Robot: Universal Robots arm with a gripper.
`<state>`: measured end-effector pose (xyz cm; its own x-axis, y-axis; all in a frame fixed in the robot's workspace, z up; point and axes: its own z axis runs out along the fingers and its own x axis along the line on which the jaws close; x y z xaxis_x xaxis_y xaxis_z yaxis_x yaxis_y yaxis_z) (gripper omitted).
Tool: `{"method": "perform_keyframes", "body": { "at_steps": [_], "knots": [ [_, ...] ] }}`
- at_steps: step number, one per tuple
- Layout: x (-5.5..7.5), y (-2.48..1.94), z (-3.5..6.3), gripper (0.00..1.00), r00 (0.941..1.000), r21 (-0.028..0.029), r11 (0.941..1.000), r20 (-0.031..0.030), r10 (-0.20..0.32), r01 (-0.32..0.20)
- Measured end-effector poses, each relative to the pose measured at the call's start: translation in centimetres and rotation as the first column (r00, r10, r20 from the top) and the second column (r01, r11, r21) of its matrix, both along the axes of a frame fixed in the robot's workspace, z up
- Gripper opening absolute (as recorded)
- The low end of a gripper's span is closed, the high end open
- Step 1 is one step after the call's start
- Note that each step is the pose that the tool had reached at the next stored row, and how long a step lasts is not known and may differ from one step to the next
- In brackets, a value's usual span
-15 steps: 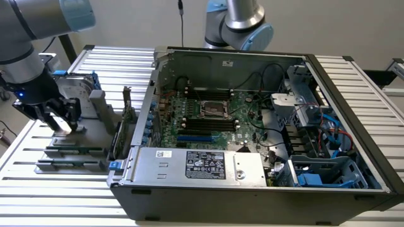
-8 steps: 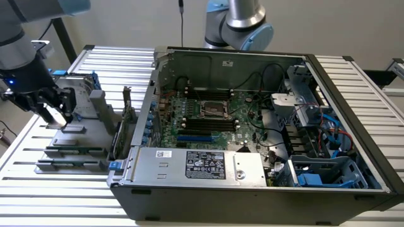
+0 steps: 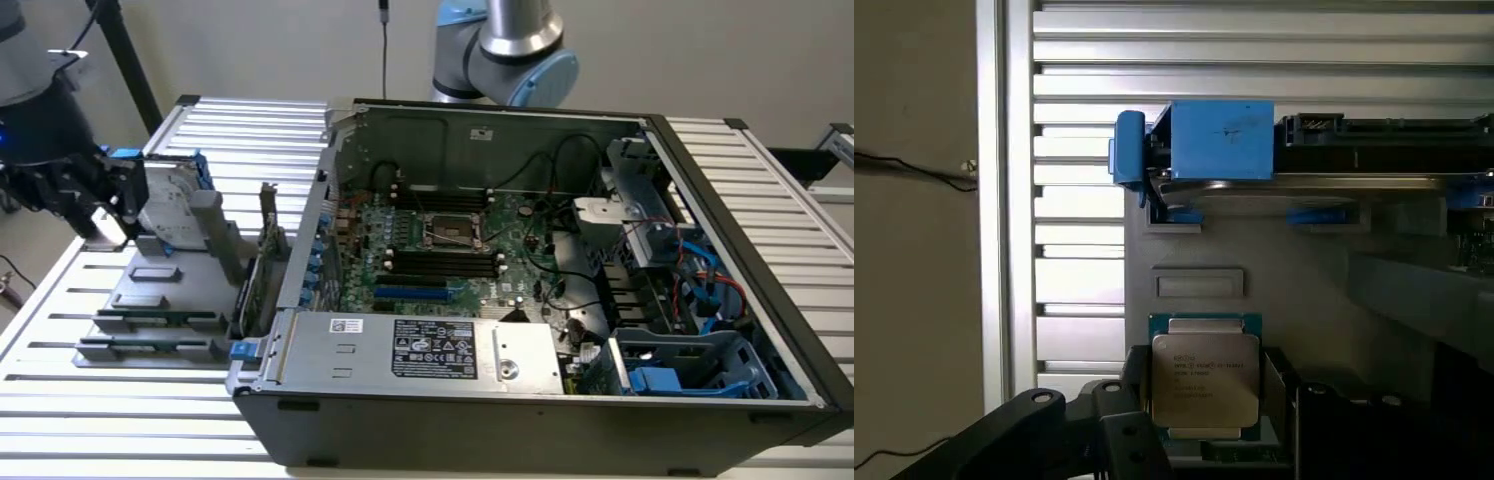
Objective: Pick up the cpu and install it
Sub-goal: 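Pick up the cpu and move it towards the insertion slot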
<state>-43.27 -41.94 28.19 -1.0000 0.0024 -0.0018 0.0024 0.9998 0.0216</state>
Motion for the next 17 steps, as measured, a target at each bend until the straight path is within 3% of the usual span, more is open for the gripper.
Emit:
{"method": "perform_keyframes", "body": {
  "at_steps": [10,17],
  "knots": [
    [0.4,0.00,4.59,0.55,1.0000,0.0000,1.0000,-0.0034,0.000,0.000],
    [1.6,0.00,7.72,0.55,1.0000,0.0000,1.0000,-0.0057,0.000,0.000]
  ]
}}
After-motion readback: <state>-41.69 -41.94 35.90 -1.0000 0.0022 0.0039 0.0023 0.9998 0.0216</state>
